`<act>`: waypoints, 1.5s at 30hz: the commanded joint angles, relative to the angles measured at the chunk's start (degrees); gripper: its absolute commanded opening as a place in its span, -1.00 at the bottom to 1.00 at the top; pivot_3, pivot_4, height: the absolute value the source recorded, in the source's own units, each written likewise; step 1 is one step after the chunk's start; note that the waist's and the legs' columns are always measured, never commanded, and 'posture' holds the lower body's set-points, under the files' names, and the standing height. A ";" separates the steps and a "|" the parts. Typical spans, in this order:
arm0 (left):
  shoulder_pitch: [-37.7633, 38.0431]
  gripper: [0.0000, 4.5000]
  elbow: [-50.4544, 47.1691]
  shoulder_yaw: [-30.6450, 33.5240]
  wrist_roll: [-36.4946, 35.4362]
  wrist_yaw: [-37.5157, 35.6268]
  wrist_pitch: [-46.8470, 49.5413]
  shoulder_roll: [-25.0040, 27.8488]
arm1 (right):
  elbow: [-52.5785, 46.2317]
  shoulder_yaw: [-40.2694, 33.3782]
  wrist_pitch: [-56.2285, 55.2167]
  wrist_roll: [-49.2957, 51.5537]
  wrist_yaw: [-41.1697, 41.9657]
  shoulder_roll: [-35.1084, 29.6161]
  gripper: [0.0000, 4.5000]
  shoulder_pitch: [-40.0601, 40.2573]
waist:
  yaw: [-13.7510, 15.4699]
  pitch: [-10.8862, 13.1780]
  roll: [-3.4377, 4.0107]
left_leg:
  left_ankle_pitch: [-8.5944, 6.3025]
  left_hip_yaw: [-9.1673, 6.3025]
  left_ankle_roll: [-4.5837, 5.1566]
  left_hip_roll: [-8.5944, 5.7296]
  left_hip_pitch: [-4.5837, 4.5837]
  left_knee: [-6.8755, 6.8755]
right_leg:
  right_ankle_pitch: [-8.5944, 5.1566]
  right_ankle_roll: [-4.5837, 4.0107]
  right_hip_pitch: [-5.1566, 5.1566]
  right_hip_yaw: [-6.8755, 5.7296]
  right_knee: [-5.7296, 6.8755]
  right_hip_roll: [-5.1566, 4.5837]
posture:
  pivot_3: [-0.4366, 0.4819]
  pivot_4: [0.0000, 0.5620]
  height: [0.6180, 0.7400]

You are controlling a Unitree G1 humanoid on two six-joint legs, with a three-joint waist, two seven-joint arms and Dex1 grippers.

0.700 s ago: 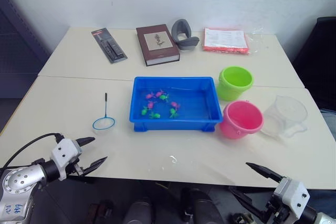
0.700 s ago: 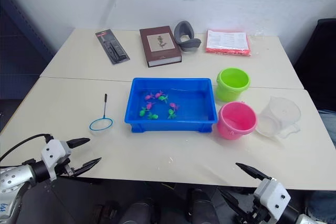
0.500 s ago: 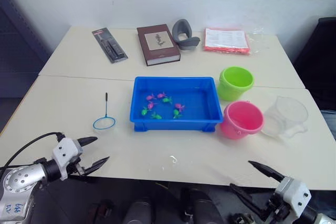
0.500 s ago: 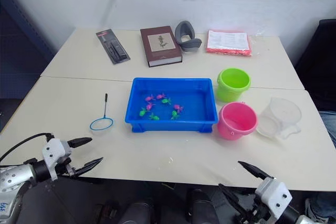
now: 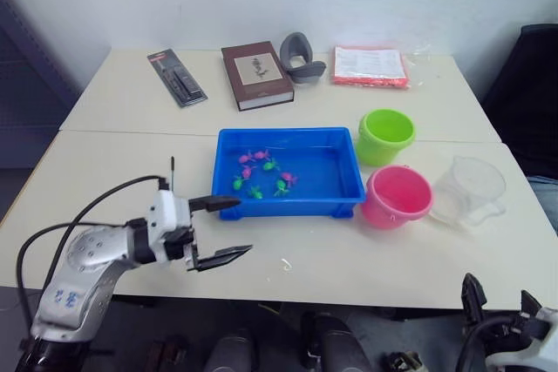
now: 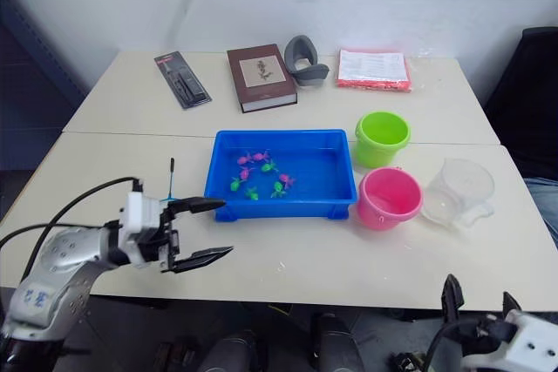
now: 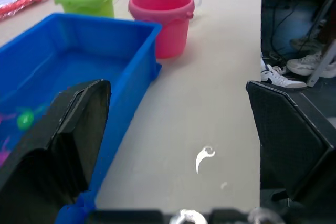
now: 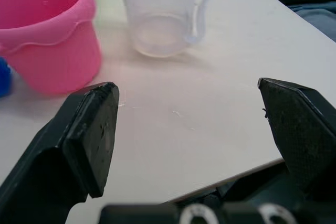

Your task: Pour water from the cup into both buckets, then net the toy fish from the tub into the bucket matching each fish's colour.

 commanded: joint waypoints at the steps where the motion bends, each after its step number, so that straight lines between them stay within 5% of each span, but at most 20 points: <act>1: -2.02 0.97 1.37 -1.26 0.04 -0.05 1.49 -0.53 | 1.05 -2.55 3.53 0.62 -1.70 -3.32 1.00 -4.24 | -0.21 0.00 0.00 | 0.01 0.00 -0.02 0.00 0.00 0.00 | 0.00 0.00 0.00 0.00 0.00 0.03 | -0.05 -0.47 1.00; 7: -4.56 0.97 2.06 -3.80 0.50 -1.07 2.35 -1.61 | 9.02 -7.96 9.88 -2.83 -12.47 -6.47 1.00 -17.03 | -0.14 0.01 -0.02 | 0.11 -0.03 -0.06 0.00 0.04 0.02 | 0.03 0.05 -0.01 0.01 0.05 0.13 | -0.05 -0.47 1.00; 12: -5.02 0.97 2.70 -4.46 0.80 -0.92 2.61 -2.64 | 14.85 -7.95 12.70 -3.89 -11.79 -9.71 1.00 -24.32 | -0.16 0.00 -0.01 | 0.12 -0.02 -0.07 0.00 0.03 0.02 | 0.02 0.05 -0.01 0.04 0.09 0.17 | -0.05 -0.47 1.00; 23: -4.80 0.97 2.99 -4.77 2.18 0.10 2.25 -4.49 | 21.24 -6.87 13.91 -4.60 -7.70 -12.87 1.00 -32.48 | -0.28 0.00 0.00 | 0.15 0.01 -0.01 0.00 0.00 0.02 | 0.04 0.07 0.01 0.10 0.12 0.24 | -0.05 -0.47 1.00; 45: -4.70 0.97 2.15 -5.47 2.50 1.53 2.87 -6.41 | 32.49 -9.37 17.21 -6.23 -13.09 -13.19 1.00 -45.04 | -0.35 0.00 0.00 | 0.16 0.02 -0.01 0.02 0.00 0.02 | 0.05 0.08 0.00 0.11 0.11 0.24 | -0.05 -0.47 1.00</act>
